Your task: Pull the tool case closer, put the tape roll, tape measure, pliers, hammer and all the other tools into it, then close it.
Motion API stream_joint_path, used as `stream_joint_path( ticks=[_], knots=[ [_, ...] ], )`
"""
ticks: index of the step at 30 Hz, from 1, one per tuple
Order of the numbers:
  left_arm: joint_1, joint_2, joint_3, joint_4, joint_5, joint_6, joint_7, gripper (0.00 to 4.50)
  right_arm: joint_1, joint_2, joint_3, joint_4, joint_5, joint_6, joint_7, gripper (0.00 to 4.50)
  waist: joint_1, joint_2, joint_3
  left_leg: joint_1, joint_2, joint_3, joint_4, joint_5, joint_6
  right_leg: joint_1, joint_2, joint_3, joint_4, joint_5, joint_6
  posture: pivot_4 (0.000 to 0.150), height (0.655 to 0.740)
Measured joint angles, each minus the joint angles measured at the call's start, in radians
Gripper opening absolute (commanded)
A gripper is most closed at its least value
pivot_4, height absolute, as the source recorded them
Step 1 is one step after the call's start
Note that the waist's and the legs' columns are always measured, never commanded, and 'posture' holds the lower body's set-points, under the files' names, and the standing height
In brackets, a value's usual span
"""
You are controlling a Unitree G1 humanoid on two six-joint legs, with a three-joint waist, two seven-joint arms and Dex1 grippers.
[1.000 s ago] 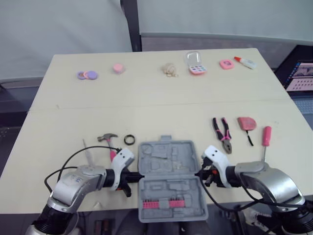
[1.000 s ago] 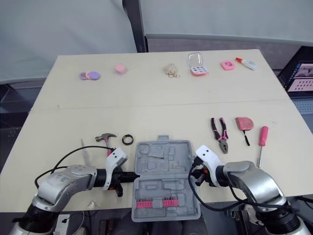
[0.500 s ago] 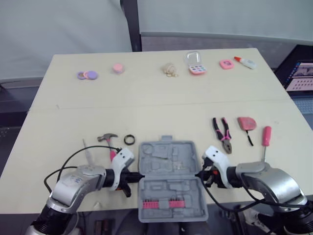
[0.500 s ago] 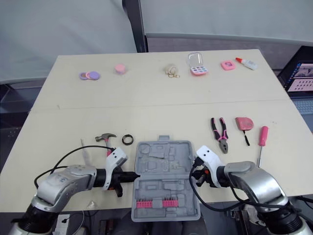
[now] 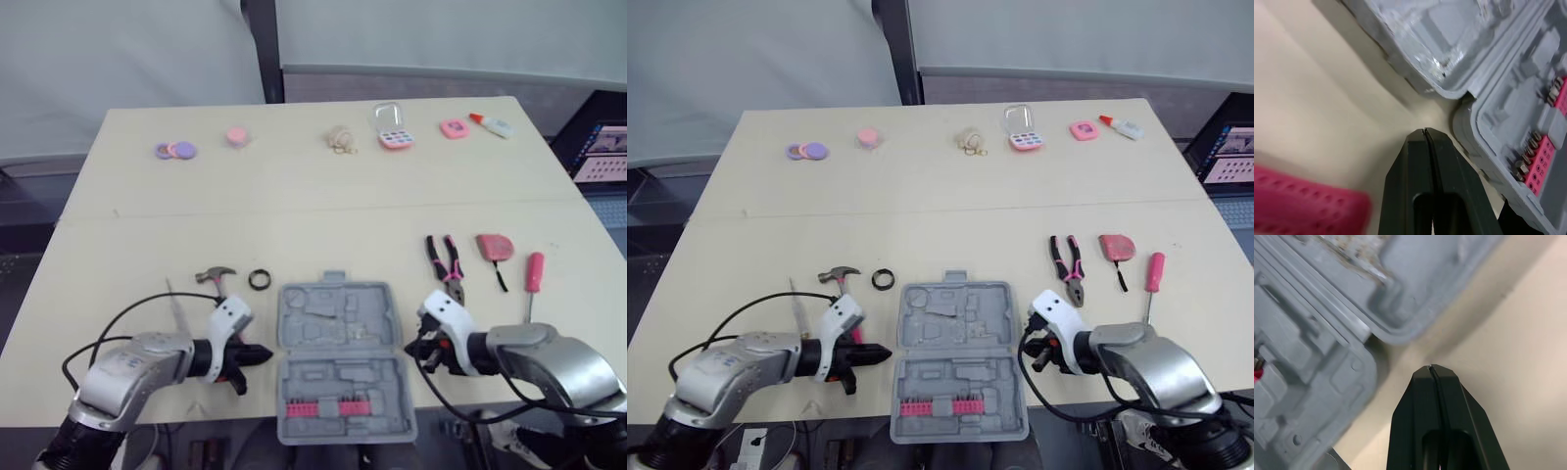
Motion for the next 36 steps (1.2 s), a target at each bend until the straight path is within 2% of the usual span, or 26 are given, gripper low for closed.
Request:
stream_joint_path(
  ticks=[4, 9, 13, 16, 19, 24, 30, 32, 33, 36],
  knots=[
    [0.038, 0.01, 0.128, -0.053, -0.105, 0.005, -0.054, 0.06, 0.064, -0.05, -0.086, -0.068, 0.036, 0.009, 0.006, 0.01, 0.0, 0.0, 0.0, 0.0, 0.001, 0.0, -0.001, 0.0, 0.0, 0.0, 0.0, 0.0, -0.001, 0.0, 0.0, 0.15, 0.74],
    [0.157, 0.056, 0.371, -0.151, -0.253, -0.056, -0.166, 0.06, 0.221, -0.091, -0.273, -0.218, 0.138, -0.006, 0.071, 0.01, 0.001, 0.0, 0.0, 0.0, 0.002, 0.001, -0.001, 0.0, 0.0, 0.002, 0.0, 0.0, -0.005, 0.0, -0.001, 0.15, 0.74],
    [0.327, 0.016, 0.549, -0.178, -0.284, -0.236, -0.279, 0.06, 0.356, -0.068, -0.491, -0.275, 0.193, -0.082, 0.122, 0.01, 0.002, 0.0, 0.0, 0.0, 0.002, 0.002, -0.002, 0.0, 0.0, 0.003, 0.001, -0.001, -0.008, 0.0, -0.001, 0.15, 0.74],
    [0.441, 0.001, 0.623, -0.174, -0.268, -0.357, -0.337, 0.06, 0.415, -0.033, -0.631, -0.278, 0.206, -0.156, 0.138, 0.01, 0.004, -0.001, -0.001, 0.001, 0.002, 0.004, -0.002, 0.0, 0.0, 0.005, 0.001, -0.001, -0.011, 0.0, -0.001, 0.15, 0.74],
    [0.542, -0.026, 0.653, -0.111, -0.205, -0.49, -0.382, 0.06, 0.526, 0.022, -0.697, -0.306, 0.217, -0.247, 0.172, 0.01, 0.008, -0.001, -0.001, 0.001, 0.002, 0.004, -0.003, -0.001, 0.0, 0.006, 0.001, -0.001, -0.012, 0.0, -0.001, 0.15, 0.74],
    [0.665, -0.056, 0.671, 0.022, -0.084, -0.737, -0.461, 0.06, 0.662, 0.084, -0.718, -0.315, 0.214, -0.356, 0.197, 0.01, 0.004, -0.005, -0.003, 0.004, 0.003, 0.005, -0.003, -0.002, 0.002, 0.01, 0.001, -0.001, -0.015, -0.001, -0.001, 0.15, 0.74],
    [0.736, -0.081, 0.672, 0.135, -0.028, -0.92, -0.517, 0.06, 0.731, 0.122, -0.715, -0.283, 0.209, -0.428, 0.197, 0.01, 0.006, -0.008, -0.005, 0.004, 0.008, 0.004, -0.003, -0.003, 0.004, 0.011, 0.002, -0.001, -0.016, -0.001, -0.002, 0.15, 0.74],
    [0.74, -0.08, 0.672, 0.161, -0.026, -0.953, -0.526, 0.58, 0.739, 0.122, -0.715, -0.266, 0.209, -0.439, 0.197, 0.0, 0.005, -0.009, -0.006, 0.005, 0.009, 0.004, -0.003, -0.004, 0.004, 0.011, 0.002, -0.001, -0.016, -0.001, -0.002, 0.15, 0.74],
    [0.744, -0.078, 0.672, 0.171, -0.024, -0.961, -0.526, 0.92, 0.742, 0.122, -0.715, -0.259, 0.206, -0.444, 0.196, 0.55, 0.004, -0.009, -0.006, 0.005, 0.009, 0.004, -0.003, -0.004, 0.004, 0.011, 0.002, -0.001, -0.017, -0.001, -0.002, 0.15, 0.74],
    [0.754, -0.07, 0.671, 0.187, -0.024, -0.962, -0.526, 2.45, 0.742, 0.122, -0.71, -0.232, 0.196, -0.455, 0.185, 1.88, 0.003, -0.009, -0.006, 0.005, 0.009, 0.004, -0.003, -0.004, 0.004, 0.011, 0.002, -0.001, -0.016, -0.001, -0.002, 0.15, 0.74]
  ],
)
